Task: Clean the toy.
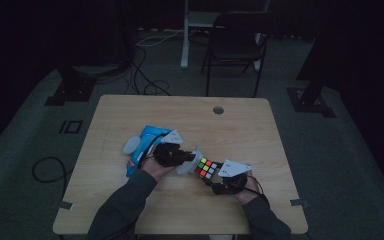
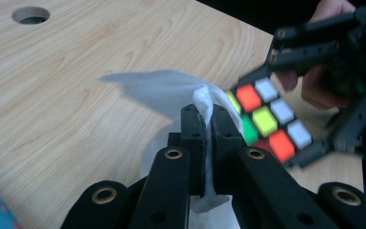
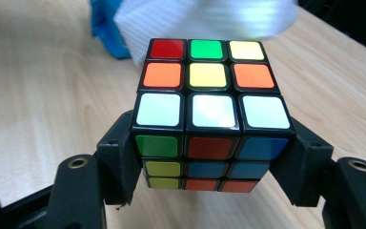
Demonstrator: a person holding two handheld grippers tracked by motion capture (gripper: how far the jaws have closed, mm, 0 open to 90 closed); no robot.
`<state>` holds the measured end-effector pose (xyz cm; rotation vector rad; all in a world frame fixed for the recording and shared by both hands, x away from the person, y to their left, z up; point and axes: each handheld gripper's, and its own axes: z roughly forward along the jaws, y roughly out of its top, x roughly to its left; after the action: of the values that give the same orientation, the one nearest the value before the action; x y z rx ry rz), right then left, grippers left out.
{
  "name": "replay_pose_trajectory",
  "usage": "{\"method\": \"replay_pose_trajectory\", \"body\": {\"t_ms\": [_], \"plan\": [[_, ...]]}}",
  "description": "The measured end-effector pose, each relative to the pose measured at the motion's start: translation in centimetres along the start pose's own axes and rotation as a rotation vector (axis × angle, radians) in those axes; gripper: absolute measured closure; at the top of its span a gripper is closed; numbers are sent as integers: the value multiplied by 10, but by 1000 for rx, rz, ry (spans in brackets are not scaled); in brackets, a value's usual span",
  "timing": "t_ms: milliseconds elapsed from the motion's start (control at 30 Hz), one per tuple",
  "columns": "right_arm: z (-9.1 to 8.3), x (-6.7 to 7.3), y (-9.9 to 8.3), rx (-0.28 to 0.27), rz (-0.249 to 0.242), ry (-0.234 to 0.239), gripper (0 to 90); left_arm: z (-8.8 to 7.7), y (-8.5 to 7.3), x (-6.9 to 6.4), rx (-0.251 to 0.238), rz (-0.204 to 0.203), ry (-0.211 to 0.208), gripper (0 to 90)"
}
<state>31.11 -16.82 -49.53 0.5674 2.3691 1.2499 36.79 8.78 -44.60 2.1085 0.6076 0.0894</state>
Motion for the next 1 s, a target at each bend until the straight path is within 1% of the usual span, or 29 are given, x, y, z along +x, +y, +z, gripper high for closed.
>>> {"method": "replay_pose_trajectory", "body": {"t_ms": [100,167,367,400,567,633,667,733,767,867,900,967,1000], "plan": [[-5,-8,2,-19,46,-34,347,-1,-6,0,-13,-16,15,875],[-7,-11,5,-33,76,-48,347,0,-9,-2,-10,-14,28,875],[-5,-16,15,-37,112,-83,347,4,-14,-7,-28,-12,64,874],[-5,-16,15,-37,112,-83,347,4,-14,-7,-28,-12,64,874],[-2,-22,23,-53,158,-107,348,5,-16,-13,-71,-18,98,874],[-1,-25,26,-57,174,-116,347,6,-17,-14,-76,-21,101,874],[0,-26,29,-56,188,-129,348,7,-18,-17,-90,-20,125,874],[1,-28,32,-58,211,-138,347,9,-19,-18,-92,-20,129,874],[2,-29,34,-58,222,-139,347,12,-20,-21,-90,-12,143,874],[5,-32,37,-53,252,-154,347,15,-21,-25,-86,-2,148,873],[6,-32,38,-53,264,-157,348,19,-21,-28,-83,8,159,874],[8,-34,41,-47,290,-168,347,22,-21,-30,-80,15,163,873],[8,-34,41,-47,290,-168,347,22,-21,-30,-80,15,163,873]]}}
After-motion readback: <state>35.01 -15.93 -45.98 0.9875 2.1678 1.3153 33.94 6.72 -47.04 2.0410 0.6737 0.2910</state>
